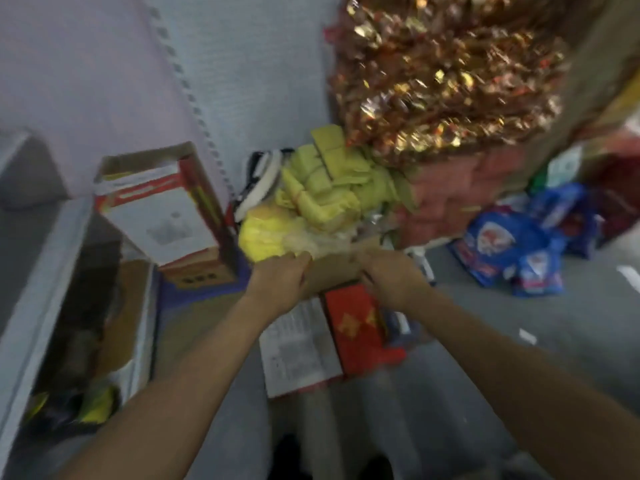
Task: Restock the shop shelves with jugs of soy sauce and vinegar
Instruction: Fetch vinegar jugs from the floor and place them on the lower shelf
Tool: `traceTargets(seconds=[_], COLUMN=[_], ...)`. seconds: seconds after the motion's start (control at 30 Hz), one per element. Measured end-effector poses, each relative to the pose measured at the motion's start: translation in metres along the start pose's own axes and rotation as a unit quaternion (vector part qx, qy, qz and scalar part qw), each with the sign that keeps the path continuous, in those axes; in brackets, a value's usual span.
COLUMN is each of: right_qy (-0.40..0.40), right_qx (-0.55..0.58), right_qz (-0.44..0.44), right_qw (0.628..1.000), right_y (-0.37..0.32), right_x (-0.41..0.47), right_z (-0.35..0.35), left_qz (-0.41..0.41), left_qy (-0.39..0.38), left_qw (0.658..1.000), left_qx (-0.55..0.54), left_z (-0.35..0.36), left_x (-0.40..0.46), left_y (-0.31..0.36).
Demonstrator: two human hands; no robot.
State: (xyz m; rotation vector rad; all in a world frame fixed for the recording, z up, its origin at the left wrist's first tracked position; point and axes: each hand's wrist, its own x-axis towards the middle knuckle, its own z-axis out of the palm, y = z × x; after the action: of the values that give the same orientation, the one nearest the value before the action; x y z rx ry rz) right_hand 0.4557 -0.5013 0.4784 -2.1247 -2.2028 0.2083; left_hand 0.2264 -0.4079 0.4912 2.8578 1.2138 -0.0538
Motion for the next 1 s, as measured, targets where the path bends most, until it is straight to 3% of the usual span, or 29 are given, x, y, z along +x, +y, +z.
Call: traceTargets(seconds=[0.1,0.27,0.37,0.47,0.73,0.87,0.93,1.0], right_qy=[-0.037,-0.022,-0.043,-0.061,-0.052,-0.012,0.042,0.080], right_qx=[0.082,0.134,0.165,0.187,0.269,0.303,0.321,0.343], right_qz=[0.114,0.279,0.346,0.395,0.483,0.519,0.542,0.523], right_qw=[0.989,0.951,0.923,0.897,0.832,0.799,0.776,0.777], right_y=[0.055,0.110,0.124,0.141,0.178,0.188,0.190,0.186], right_x=[-0.024,-0.056,-0.056,-0.041,-0.002,0.009,0.007,-0.005], right_z=[0.030,0.101,0.149,0.207,0.409,0.493,0.521,0.541], left_qz=[0.061,0.171,0.177,0.198,0.249,0.314,0.350,0.371], left_qy=[-0.065,-0.142,-0.214,-0.273,-0.284,-0.324,-0.351,-0.358], left_qw=[0.995,0.971,0.951,0.931,0.905,0.879,0.852,0.828], left_qx=[-0.038,-0.091,-0.134,-0.135,-0.196,-0.153,-0.167,-0.220], left_z=[0.041,0.130,0.193,0.265,0.445,0.531,0.567,0.597], left_x=[0.052,0.132,0.164,0.201,0.331,0.381,0.393,0.396], left_y=[0.033,0.063,0.071,0.071,0.072,0.088,0.101,0.108])
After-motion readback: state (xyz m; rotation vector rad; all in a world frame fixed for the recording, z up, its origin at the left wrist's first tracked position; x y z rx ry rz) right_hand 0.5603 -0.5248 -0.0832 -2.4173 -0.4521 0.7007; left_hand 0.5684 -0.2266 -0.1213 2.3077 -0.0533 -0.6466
